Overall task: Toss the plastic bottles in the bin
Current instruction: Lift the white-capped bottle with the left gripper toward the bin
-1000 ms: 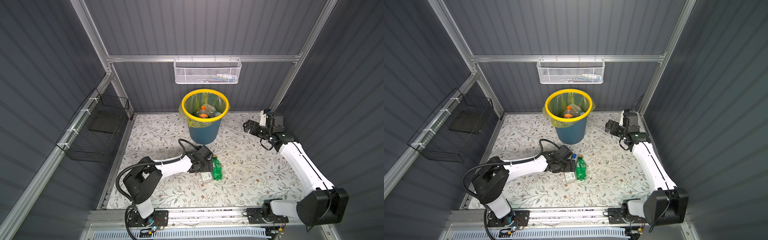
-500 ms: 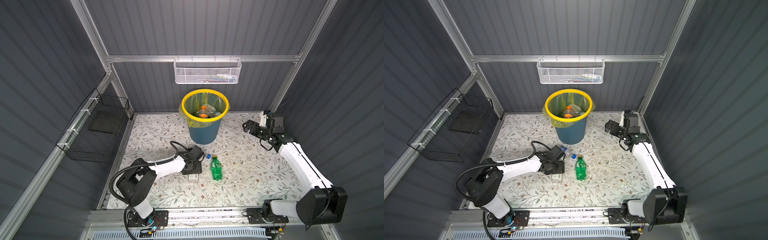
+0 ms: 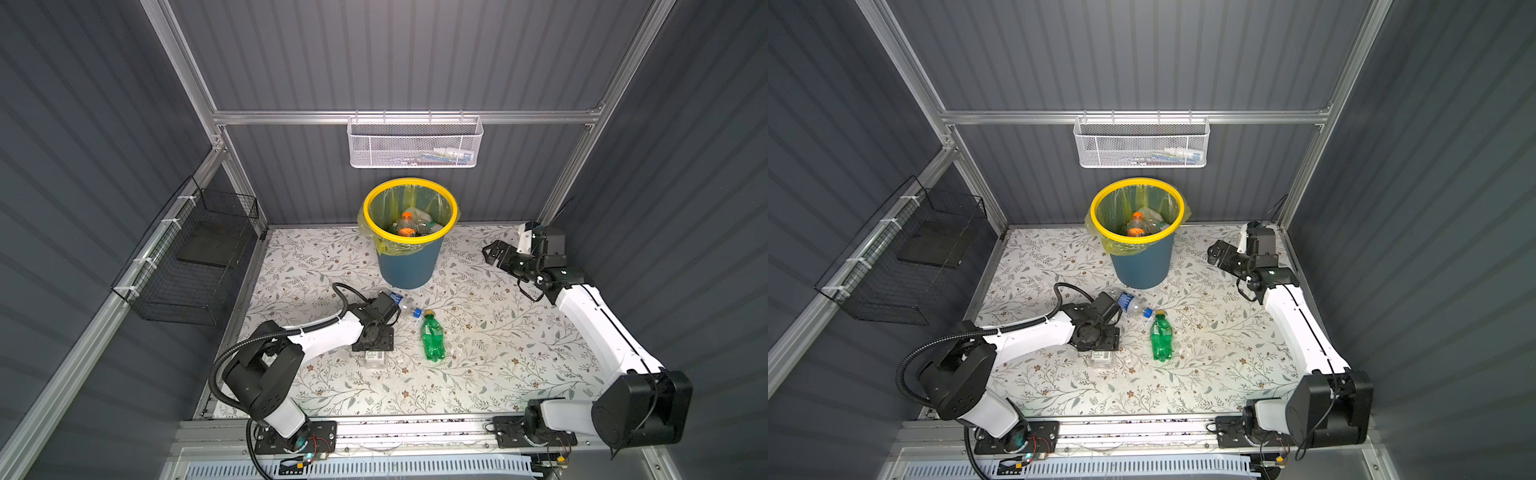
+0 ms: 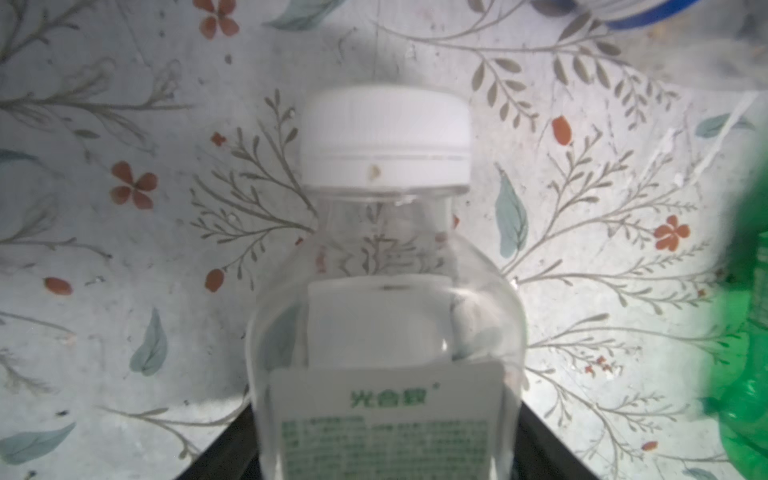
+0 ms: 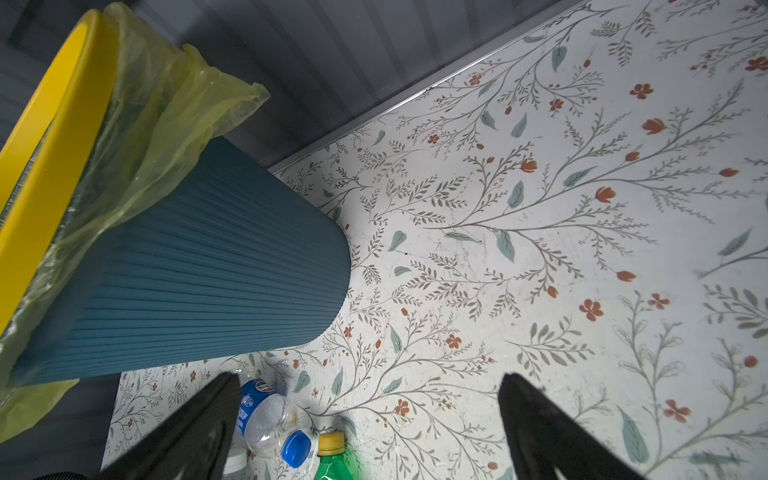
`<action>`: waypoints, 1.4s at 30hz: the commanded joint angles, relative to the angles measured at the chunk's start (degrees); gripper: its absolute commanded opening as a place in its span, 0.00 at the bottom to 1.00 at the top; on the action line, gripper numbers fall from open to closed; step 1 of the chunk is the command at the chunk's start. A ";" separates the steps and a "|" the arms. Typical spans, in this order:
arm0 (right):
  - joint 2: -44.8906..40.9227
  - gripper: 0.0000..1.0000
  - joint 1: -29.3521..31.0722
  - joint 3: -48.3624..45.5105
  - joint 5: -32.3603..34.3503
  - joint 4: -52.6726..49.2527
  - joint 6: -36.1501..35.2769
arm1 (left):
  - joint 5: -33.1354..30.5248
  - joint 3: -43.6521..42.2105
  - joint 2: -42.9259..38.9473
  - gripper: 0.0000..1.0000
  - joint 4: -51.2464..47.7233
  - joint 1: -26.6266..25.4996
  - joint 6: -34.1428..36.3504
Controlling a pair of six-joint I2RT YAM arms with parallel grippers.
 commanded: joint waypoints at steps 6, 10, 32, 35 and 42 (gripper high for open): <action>1.29 0.96 -0.20 -3.32 -1.96 -1.39 -1.35 | -1.10 -0.51 -3.14 0.56 -0.78 -0.27 0.93; 2.47 0.94 -0.09 -5.12 -3.77 -1.39 -1.03 | -2.52 -0.89 -6.71 0.55 -0.38 -0.30 1.52; 1.22 0.94 3.74 -6.87 -4.65 -4.69 -0.46 | -27.19 -3.60 -50.10 0.51 7.98 0.92 14.89; 1.10 0.94 4.35 -7.28 -4.58 -4.12 0.01 | -28.05 -2.63 -52.87 0.51 15.60 0.92 21.44; 0.23 0.94 6.71 -8.65 -4.90 -2.01 2.31 | -23.66 18.18 -34.56 0.51 27.96 0.92 38.15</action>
